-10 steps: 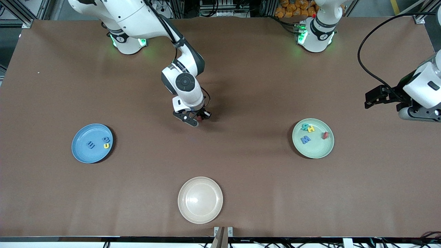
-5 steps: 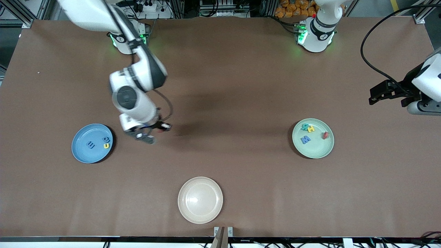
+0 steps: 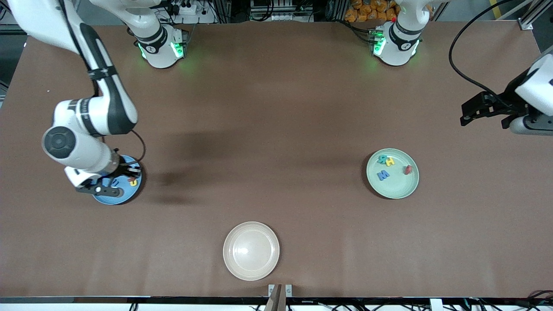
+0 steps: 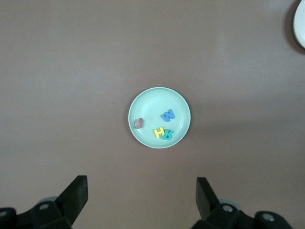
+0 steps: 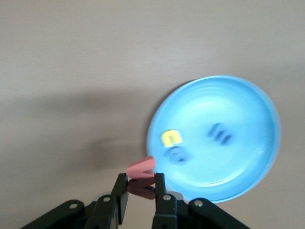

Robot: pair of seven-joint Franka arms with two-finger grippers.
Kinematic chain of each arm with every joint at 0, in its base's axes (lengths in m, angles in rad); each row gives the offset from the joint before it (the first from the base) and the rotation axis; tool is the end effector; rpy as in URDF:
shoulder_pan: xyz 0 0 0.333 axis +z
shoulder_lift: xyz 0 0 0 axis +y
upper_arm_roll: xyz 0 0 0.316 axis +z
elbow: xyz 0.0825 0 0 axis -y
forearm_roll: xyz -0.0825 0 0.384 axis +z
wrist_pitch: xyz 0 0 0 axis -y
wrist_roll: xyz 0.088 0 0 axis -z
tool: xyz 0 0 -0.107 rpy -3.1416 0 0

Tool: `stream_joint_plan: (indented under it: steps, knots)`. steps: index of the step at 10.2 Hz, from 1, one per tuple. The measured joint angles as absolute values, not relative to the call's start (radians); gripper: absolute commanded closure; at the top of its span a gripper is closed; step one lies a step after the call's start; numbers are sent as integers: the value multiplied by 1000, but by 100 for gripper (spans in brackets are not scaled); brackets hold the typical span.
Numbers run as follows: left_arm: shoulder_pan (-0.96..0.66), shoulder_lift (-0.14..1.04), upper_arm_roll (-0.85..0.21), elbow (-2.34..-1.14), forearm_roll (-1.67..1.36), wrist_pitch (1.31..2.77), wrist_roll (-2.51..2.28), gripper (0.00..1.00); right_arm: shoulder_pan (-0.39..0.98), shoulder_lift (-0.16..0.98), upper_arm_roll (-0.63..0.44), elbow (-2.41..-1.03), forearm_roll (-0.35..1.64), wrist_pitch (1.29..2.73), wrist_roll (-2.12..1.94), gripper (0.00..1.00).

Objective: Sort upper and lower case letters into plates
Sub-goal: 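Lower the pink letter onto the blue plate and open the right gripper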

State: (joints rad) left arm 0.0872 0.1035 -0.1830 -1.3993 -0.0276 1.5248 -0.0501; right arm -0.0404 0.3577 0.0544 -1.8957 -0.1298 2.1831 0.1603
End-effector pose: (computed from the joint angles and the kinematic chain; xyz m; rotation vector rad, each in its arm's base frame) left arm 0.5797 -0.0524 0.6432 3.0927 -0.0713 0.0314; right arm 0.6184 0.0022 0.3094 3.0481 -0.1078 -0.0938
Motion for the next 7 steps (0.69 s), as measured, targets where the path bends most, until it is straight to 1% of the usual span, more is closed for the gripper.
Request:
stream_joint_plan:
  steps: [1, 2, 3, 5, 7]
  knots:
    - [85, 93, -167, -1403, -33, 1513, -50, 0, -70, 358, 38, -1895, -136, 2183, 78, 86]
    - [83, 75, -163, -1411, -34, 1493, -50, 0, -78, 358, 9, -1895, -137, 2183, 18, 16]
    - [75, 55, -163, -1424, -34, 1480, -50, 0, -78, 358, -7, -1895, -137, 2183, -11, 0]
    - [35, 27, -161, -1452, -34, 1475, -80, 0, -70, 347, -9, -1884, -136, 2183, -21, 0]
    - [4, 21, -148, -1463, -34, 1475, -98, 0, -49, 280, -9, -1861, -104, 2129, -33, 0]
